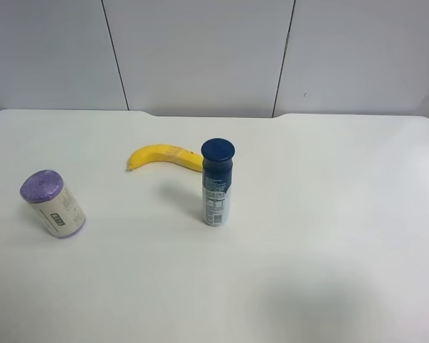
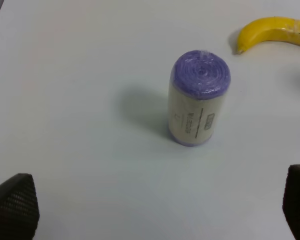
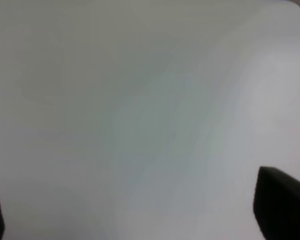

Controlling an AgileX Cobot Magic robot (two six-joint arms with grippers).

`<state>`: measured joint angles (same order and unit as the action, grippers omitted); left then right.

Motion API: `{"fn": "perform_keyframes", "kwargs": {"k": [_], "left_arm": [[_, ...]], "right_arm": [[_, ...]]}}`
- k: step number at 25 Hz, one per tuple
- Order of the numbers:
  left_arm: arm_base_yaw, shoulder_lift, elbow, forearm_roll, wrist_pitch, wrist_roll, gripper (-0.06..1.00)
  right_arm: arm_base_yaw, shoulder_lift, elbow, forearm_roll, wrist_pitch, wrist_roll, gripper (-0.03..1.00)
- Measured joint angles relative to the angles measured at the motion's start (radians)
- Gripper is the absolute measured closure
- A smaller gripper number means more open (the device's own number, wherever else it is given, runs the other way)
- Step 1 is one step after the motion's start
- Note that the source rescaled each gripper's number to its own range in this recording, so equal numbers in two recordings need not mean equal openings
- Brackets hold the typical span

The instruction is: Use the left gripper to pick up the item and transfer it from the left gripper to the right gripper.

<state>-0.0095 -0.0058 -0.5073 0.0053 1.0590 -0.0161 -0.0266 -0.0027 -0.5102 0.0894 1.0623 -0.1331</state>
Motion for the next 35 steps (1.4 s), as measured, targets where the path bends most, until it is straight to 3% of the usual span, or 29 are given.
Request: {"fn": "perform_keyframes", "kwargs": {"k": [31,35], "left_arm": [[0.000,0.000,0.000,0.000,0.000,0.000,-0.06],[0.000,0.074,-0.025,-0.005,0.026,0.000,-0.06]], "right_arm": [[0.000,0.000,0.000,0.000,0.000,0.000,-0.03],[0.000,0.000,0.000,0.000,0.000,0.000,-0.03]]}}
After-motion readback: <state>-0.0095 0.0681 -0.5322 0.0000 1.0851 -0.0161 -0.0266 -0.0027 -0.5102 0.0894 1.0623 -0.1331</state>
